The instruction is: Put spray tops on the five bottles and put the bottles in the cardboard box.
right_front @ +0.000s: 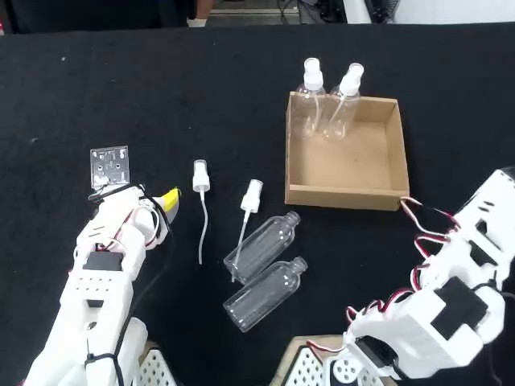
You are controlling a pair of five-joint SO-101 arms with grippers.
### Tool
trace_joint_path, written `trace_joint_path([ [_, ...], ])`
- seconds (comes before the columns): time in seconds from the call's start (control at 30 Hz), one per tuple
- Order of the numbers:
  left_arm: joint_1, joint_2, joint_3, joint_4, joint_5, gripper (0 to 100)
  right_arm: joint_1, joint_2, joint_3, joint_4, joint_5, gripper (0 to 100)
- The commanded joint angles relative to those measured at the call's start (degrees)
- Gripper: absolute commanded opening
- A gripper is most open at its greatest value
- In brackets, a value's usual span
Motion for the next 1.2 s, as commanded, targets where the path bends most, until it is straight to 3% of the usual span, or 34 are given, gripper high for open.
trace_joint_path([
  [0.0,0.66,-0.35,-0.4,-1.05,-0.35,26,0.35,0.13,-4.09,0.26,0.44,31.2],
  [0.9,0.66,-0.35,-0.4,-0.97,-0.44,26,1.23,8.66,-9.19,0.53,0.62,31.0],
  [1.17,0.66,-0.35,-0.4,-0.97,-0.44,26,1.32,8.75,-9.01,0.26,0.26,18.8],
])
